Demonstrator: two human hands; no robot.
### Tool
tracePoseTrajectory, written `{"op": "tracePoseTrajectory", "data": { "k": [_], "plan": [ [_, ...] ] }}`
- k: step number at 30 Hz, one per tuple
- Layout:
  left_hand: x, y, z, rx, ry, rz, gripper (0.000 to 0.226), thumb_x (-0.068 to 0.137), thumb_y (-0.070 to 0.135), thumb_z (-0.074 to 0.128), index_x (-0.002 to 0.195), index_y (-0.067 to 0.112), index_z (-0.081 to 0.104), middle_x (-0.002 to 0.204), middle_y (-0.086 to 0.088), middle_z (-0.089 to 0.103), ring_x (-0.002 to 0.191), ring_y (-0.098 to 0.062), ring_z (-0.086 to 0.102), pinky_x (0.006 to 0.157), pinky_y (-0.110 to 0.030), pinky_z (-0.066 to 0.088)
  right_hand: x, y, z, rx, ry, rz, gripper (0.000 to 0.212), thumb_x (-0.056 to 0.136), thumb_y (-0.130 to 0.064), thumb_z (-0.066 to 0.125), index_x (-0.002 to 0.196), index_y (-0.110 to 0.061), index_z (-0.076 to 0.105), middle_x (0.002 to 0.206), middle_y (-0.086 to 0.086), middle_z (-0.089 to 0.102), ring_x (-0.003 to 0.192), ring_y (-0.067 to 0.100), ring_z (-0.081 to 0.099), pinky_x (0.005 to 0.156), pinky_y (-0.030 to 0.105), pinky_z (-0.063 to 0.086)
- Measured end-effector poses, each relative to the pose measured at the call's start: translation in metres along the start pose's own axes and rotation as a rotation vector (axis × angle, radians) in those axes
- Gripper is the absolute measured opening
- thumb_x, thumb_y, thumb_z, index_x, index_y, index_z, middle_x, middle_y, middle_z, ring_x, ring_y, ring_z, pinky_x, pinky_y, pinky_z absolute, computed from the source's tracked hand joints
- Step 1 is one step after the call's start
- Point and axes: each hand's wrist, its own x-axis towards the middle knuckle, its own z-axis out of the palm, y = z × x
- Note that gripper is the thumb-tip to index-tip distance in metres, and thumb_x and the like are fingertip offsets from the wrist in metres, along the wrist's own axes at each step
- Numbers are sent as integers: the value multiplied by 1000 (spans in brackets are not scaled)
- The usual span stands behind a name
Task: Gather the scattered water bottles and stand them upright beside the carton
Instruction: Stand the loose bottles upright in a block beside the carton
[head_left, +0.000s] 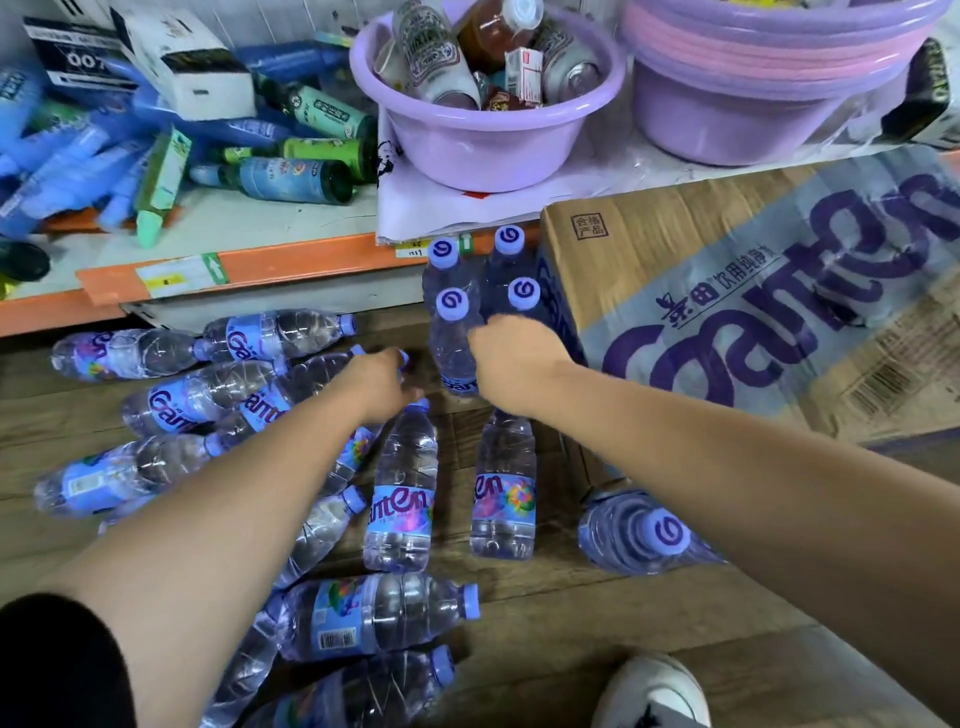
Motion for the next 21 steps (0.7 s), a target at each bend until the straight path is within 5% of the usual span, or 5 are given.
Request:
{"op": "tracePoseTrajectory", "data": {
  "k": [7,12,16,21],
  "plan": [
    [0,-16,64,-57,-56,-2,59,91,25,52,144,16,28,129,-24,51,117,-40,53,96,-40,46,19,0,48,-37,-418,80,38,94,-20,51,128,-3,51,127,16,57,114,31,58,87,35,51],
    [13,-15,75,-281,4,-104,55,91,31,56,139,15,32,124,-24,54,112,-41,56,91,-41,47,40,3,73,-60,-549,124,60,98,-25,44,150,-12,15,145,21,36,126,40,45,97,45,46],
    [31,-9,72,-281,-39,-122,59,91,27,56,143,13,30,126,-19,58,117,-38,55,98,-40,46,54,4,68,-143,-617,19,48,105,-24,26,150,-9,22,154,16,26,136,36,36,108,46,39],
    [35,-3,56,-157,-64,-158,36,87,27,61,121,13,56,119,-12,62,111,-31,58,90,-35,47,66,6,83,-81,-597,125,49,100,-34,40,143,-11,36,147,12,39,131,32,43,102,40,43]
  ]
}}
